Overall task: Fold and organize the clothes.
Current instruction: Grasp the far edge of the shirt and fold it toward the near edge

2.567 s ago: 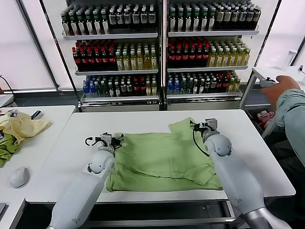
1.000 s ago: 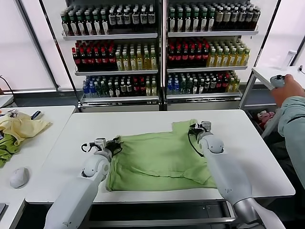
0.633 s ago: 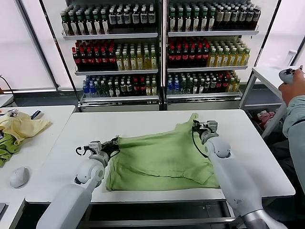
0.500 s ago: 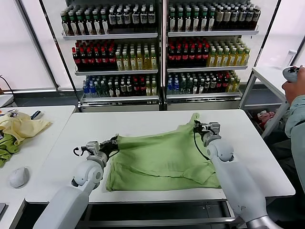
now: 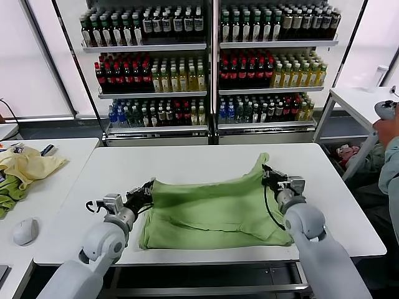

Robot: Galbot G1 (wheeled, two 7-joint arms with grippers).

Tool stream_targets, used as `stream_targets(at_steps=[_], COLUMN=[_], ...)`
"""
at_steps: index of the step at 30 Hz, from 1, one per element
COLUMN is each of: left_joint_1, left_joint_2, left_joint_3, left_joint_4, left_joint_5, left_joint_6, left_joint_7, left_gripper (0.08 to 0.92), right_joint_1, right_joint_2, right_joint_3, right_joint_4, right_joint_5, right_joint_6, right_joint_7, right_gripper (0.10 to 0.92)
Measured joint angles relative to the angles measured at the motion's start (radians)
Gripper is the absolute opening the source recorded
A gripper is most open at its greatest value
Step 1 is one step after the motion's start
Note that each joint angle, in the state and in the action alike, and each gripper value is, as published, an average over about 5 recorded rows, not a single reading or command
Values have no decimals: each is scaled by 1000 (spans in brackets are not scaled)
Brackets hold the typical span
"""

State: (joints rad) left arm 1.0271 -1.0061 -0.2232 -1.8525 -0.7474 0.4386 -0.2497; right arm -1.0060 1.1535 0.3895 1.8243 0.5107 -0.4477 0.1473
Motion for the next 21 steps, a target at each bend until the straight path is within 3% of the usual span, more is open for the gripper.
stream_targets(at_steps=[13, 21], left_joint_1=[117, 165], left_joint_2=[3, -23], left_joint_3=[8, -4], left_joint_4=[-18, -49], left_joint_5=[139, 241], left_joint_6=[22, 19], left_joint_7=[24, -1], left_gripper=[98, 297], right_joint_1=[-180, -238], right_joint_2=[29, 42], right_joint_3=[71, 81], right_joint_4=[93, 123], right_joint_5=[-52, -90], right_joint_6=[-23, -33], right_joint_7=[27, 26], right_gripper=[121, 321])
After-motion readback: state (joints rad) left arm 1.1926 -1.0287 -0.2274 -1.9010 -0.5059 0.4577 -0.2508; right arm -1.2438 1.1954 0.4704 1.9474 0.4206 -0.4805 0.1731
